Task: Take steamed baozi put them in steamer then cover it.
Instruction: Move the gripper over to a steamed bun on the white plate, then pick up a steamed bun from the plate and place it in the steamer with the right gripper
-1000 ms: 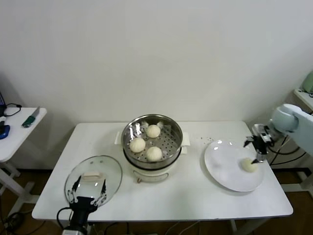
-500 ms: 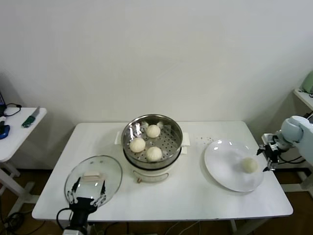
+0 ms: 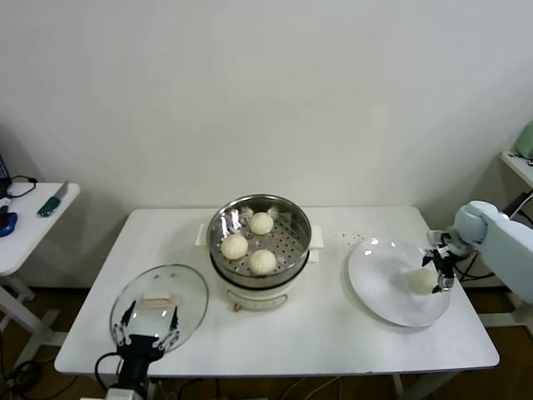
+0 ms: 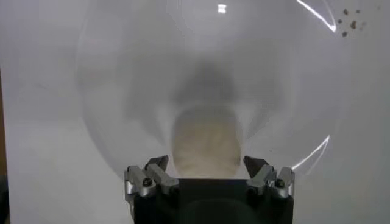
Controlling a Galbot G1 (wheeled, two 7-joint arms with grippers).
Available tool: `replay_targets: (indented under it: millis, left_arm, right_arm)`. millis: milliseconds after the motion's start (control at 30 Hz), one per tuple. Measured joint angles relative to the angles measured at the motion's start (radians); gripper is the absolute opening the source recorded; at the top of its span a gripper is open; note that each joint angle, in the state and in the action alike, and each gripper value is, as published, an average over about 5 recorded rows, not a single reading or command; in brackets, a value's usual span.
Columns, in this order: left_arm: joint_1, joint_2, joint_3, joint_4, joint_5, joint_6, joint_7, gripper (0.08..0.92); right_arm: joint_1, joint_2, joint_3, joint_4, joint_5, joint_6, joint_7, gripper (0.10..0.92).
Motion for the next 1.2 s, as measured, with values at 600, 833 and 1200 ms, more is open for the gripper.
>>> replay_targets:
  millis: [600,833,1200]
  left_arm:
    - [0.006,0.002,-0.004,0.003,-0.002,-0.001,0.0,0.823]
    - [0.004,0.001,0.004,0.003,-0.002,-0.003,0.001,0.823]
    - [-0.01,-0.002,0.031,-0.003,-0.002,-0.006,0.014,0.823]
  right_arm:
    - [0.001,0.03,-0.007,-0.044,-0.036,0.034,-0.01,0.671]
    - [0.045,0.012,-0.053,-0.03,0.019,0.02,-0.012,0.654]
    - [0.348,0.036,-0.35,0.041,0.337,-0.069,0.013,0.659]
